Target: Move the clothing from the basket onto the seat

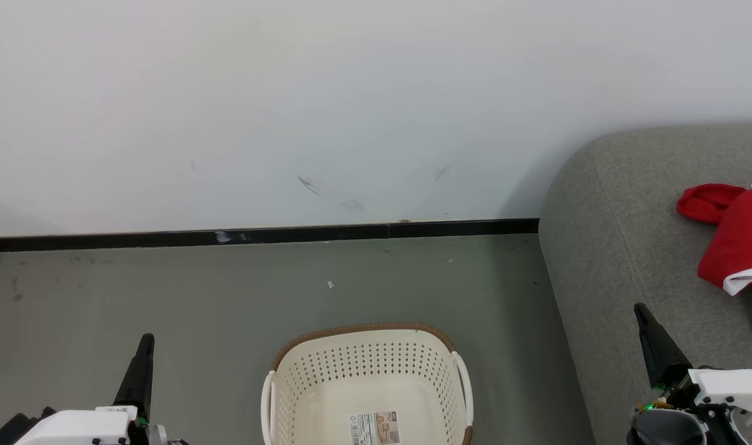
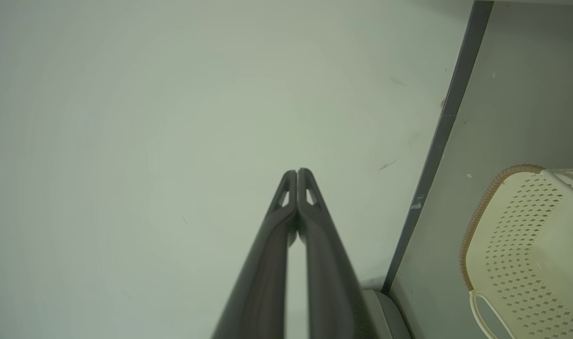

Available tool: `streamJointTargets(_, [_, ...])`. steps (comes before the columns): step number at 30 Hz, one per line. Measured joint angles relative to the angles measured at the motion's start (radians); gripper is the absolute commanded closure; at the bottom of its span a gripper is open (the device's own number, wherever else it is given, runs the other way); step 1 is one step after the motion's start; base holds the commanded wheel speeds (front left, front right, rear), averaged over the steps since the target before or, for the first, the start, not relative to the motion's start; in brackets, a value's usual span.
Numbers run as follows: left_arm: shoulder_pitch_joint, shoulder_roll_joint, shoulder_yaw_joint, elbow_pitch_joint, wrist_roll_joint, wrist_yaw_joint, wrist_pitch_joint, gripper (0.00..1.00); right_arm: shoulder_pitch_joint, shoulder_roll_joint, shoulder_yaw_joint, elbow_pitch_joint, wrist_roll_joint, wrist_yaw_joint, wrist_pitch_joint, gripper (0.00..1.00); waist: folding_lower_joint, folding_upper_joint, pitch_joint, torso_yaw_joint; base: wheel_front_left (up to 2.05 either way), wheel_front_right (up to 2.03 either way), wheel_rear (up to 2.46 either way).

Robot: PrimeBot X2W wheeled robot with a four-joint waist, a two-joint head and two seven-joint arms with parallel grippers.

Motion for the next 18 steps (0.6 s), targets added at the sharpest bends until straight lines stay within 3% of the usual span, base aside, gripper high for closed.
streamJointTargets(18, [0.000, 0.000, 0.000, 0.003, 0.000, -0.001, 0.000, 1.00, 0.000, -0.002, 0.000, 0.000, 0.000, 0.000, 0.000, 1.00, 0.0000, 0.0000, 0.000, 0.000, 0.00, 0.00, 0.00])
